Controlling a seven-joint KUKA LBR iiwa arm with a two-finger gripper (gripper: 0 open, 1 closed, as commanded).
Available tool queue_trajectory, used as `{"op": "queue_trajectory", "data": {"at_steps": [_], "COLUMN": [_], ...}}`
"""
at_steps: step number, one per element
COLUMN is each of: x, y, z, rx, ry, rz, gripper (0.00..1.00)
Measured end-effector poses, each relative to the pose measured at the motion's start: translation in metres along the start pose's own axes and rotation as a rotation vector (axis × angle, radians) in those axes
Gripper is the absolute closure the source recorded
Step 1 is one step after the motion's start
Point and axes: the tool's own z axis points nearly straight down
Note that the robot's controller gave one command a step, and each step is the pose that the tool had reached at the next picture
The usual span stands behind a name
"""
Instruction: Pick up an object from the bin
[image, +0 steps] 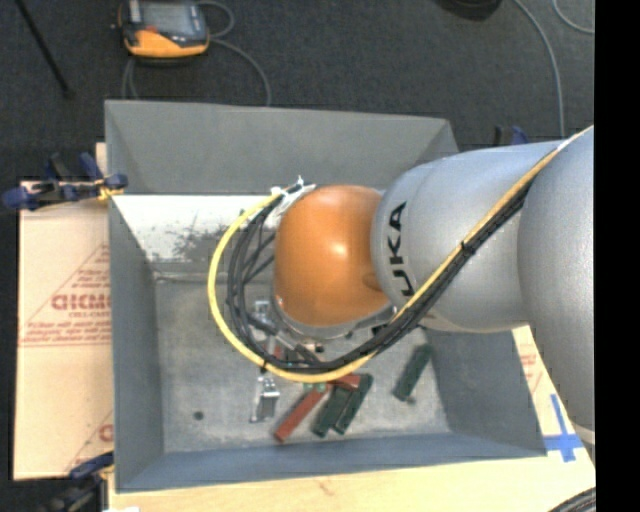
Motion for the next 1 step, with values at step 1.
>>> {"op": "queue_trajectory", "data": {"at_steps": [1], "x": [-0.002], "y": [-0.0006], "z": [-0.0038], "rx": [-0.001], "ry": [-0.007], "rz": [0.004], "gripper": [0.0]}}
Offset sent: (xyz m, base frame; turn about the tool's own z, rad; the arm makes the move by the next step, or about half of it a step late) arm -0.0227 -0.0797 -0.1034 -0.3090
